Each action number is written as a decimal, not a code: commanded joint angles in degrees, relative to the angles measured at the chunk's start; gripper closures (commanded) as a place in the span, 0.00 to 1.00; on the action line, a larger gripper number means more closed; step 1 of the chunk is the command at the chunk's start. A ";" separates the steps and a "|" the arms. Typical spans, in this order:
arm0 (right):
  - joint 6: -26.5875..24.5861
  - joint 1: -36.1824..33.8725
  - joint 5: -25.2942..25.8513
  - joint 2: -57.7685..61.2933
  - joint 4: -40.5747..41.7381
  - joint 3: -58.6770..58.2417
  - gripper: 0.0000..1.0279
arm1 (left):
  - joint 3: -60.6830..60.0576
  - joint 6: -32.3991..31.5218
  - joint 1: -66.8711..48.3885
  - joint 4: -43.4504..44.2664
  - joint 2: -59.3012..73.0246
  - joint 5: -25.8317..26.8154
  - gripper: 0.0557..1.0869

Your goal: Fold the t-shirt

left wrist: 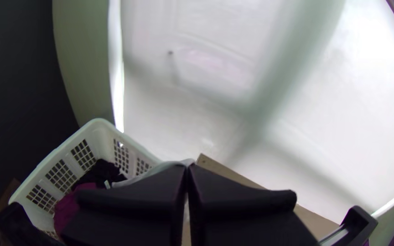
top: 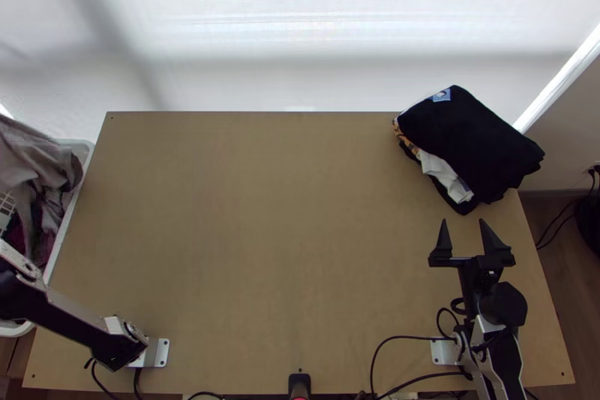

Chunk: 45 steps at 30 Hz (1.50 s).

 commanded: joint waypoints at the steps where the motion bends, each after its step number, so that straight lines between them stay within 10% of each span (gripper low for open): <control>1: -1.04 -0.34 -0.01 -0.21 -0.16 -0.73 0.04 | 0.79 -2.93 -6.15 1.40 -6.36 -1.64 0.97; 27: -1.04 -0.34 -0.01 -0.21 -0.16 -0.73 0.04 | -7.64 -10.31 -60.47 -1.15 -15.58 -20.36 0.97; 45: -1.04 -0.34 -0.01 -0.21 -0.16 -0.73 0.04 | -24.34 -17.87 -93.61 25.04 -12.60 -25.64 0.97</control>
